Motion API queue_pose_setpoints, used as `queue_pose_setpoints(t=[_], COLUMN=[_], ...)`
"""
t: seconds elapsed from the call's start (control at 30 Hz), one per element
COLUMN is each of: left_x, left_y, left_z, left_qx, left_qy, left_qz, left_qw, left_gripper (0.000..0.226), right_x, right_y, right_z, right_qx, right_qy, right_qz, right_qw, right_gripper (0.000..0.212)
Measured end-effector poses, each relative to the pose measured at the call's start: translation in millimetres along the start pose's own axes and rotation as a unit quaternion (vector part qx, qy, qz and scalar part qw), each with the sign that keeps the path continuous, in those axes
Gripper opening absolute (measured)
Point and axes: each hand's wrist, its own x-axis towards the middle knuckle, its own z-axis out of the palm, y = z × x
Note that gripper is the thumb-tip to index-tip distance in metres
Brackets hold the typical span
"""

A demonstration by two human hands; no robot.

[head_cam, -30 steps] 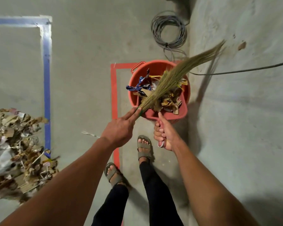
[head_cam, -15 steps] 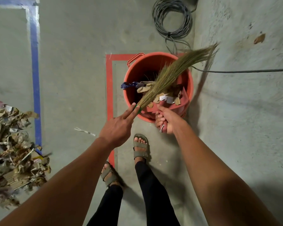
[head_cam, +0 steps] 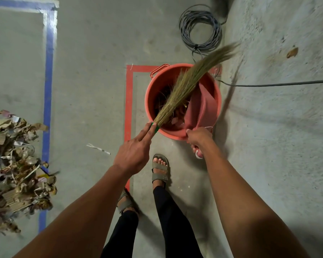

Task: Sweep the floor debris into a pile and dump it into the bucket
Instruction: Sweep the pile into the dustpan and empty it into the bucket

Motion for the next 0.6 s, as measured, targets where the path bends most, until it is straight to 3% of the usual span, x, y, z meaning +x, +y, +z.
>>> queue_pose_setpoints(t=[0.13, 0.3, 0.6], left_x=[-15, -36, -74], left_y=[-8, -23, -62], left_z=[3, 3, -4], left_qx=[-0.016, -0.033, -0.114], left_qy=[0.022, 0.04, 0.155], left_qz=[-0.015, -0.041, -0.133], left_qw=[1.0, 0.998, 0.972], left_gripper=[0.066, 0.065, 0.066], right_x=[-6, -23, -93], right_y=[2, -8, -62], right_z=[6, 16, 76], right_qx=[-0.035, 0.077, 0.13], right_qy=[0.034, 0.049, 0.041], right_qz=[-0.037, -0.017, -0.141], right_qw=[0.998, 0.996, 0.981], right_gripper=[0.042, 0.044, 0.05])
